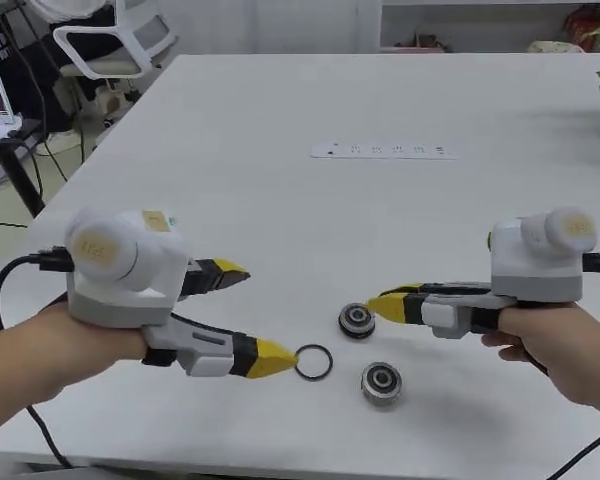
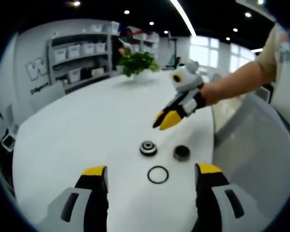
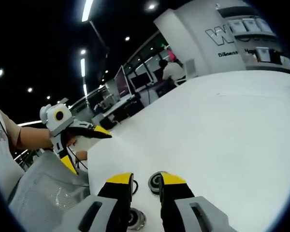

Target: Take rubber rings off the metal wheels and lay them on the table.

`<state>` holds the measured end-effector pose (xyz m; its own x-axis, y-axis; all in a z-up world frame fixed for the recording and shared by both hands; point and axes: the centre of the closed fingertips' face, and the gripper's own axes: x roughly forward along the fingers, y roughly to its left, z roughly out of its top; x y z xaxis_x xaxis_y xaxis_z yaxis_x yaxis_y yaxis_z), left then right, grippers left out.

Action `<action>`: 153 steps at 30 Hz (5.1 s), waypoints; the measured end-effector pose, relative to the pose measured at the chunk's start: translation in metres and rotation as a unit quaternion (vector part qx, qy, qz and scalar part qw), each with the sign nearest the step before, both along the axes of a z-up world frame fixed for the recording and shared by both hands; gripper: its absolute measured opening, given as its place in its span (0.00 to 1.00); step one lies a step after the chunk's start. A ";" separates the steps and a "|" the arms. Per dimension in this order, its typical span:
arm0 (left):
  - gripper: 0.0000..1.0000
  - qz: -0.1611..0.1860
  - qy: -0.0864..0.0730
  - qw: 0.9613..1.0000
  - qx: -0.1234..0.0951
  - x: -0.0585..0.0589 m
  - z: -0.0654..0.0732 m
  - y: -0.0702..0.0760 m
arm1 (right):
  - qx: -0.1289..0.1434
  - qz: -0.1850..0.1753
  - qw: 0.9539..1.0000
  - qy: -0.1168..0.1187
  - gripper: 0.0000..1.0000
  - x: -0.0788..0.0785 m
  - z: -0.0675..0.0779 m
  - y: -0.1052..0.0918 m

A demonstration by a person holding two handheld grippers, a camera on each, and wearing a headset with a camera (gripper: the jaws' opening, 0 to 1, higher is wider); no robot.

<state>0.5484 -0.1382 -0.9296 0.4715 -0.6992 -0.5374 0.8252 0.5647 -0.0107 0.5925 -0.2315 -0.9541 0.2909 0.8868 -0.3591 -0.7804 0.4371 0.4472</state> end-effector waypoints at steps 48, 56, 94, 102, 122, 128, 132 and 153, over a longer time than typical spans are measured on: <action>0.45 -0.027 0.035 0.999 0.020 0.050 -0.061 -0.061 | -0.074 0.038 0.995 -0.056 0.32 0.006 -0.048 -0.011; 0.37 -0.035 0.034 0.999 0.018 0.052 -0.063 -0.071 | -0.076 0.040 0.995 -0.055 0.32 0.004 -0.049 -0.012; 0.14 -0.028 0.000 0.998 0.055 0.061 -0.070 -0.081 | -0.103 0.054 0.988 -0.101 0.33 0.008 -0.053 0.013; 0.14 -0.024 -0.005 0.998 0.059 0.060 -0.071 -0.081 | -0.131 0.066 0.981 -0.129 0.32 0.010 -0.059 0.020; 0.13 -0.018 -0.006 0.998 0.055 0.060 -0.071 -0.081 | -0.153 0.065 0.975 -0.147 0.22 0.010 -0.063 0.013; 0.13 -0.017 -0.006 0.998 0.056 0.060 -0.071 -0.081 | -0.148 0.060 0.977 -0.138 0.19 0.009 -0.062 0.010; 0.13 -0.017 -0.006 0.998 0.056 0.060 -0.071 -0.081 | -0.147 0.058 0.978 -0.135 0.14 0.008 -0.062 0.008; 0.13 -0.013 -0.006 0.998 0.056 0.060 -0.071 -0.081 | -0.120 0.036 0.988 -0.088 0.00 0.005 -0.062 0.001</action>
<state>0.6087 -0.2190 -1.0010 0.4608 -0.6463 -0.6082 0.8390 0.5406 0.0613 0.5974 -0.2300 -1.0161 0.3069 0.8034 -0.5102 -0.8700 0.4542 0.1919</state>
